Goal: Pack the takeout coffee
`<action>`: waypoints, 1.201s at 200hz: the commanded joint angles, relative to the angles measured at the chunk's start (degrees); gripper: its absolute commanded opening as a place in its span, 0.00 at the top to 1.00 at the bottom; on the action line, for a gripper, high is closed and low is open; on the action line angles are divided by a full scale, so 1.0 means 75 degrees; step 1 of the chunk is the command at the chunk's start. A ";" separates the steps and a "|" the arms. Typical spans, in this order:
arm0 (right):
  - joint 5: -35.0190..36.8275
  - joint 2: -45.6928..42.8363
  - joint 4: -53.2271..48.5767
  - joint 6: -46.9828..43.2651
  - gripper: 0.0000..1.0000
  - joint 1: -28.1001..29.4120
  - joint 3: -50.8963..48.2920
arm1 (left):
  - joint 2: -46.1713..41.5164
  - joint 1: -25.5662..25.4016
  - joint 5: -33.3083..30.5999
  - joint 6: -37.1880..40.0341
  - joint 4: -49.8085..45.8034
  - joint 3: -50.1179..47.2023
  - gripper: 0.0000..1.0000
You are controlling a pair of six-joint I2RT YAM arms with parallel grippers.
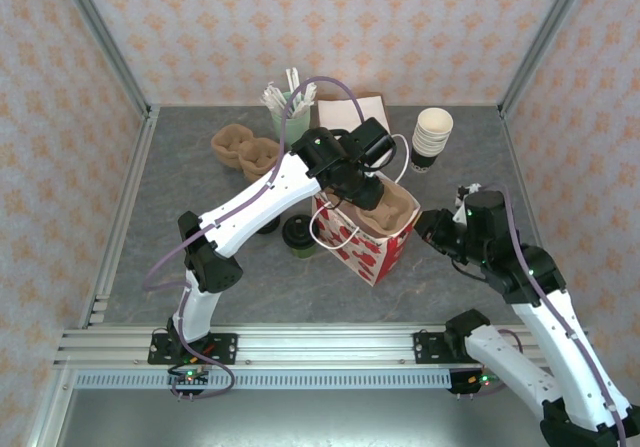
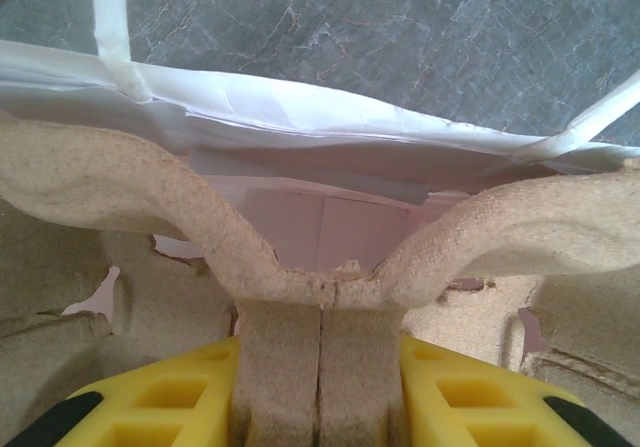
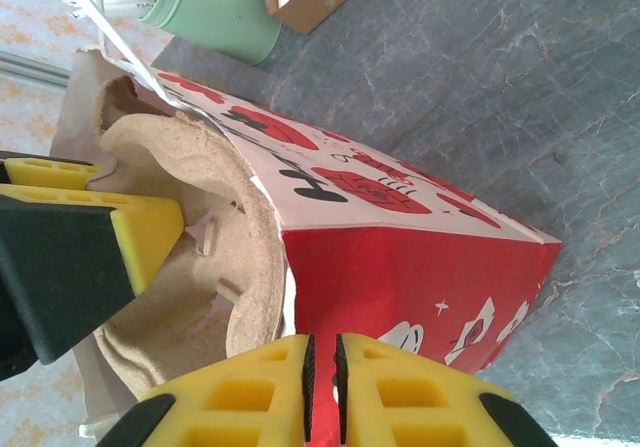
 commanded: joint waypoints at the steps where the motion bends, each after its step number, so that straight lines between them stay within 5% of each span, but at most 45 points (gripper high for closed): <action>1: 0.0188 -0.0140 0.0022 0.0214 0.83 -0.0035 0.0027 | 0.0092 -0.0052 -0.0241 -0.0173 -0.0176 0.0077 0.63; 138: -0.0017 -0.0557 0.2274 0.1443 0.77 -0.0042 -0.1129 | 0.0058 -0.0064 0.0048 -0.0284 -0.0017 -0.0022 0.64; 240: 0.0322 -0.0751 0.2085 0.1354 1.00 -0.0041 -0.1270 | 0.0061 -0.0061 0.0034 -0.0296 -0.0004 -0.0018 0.63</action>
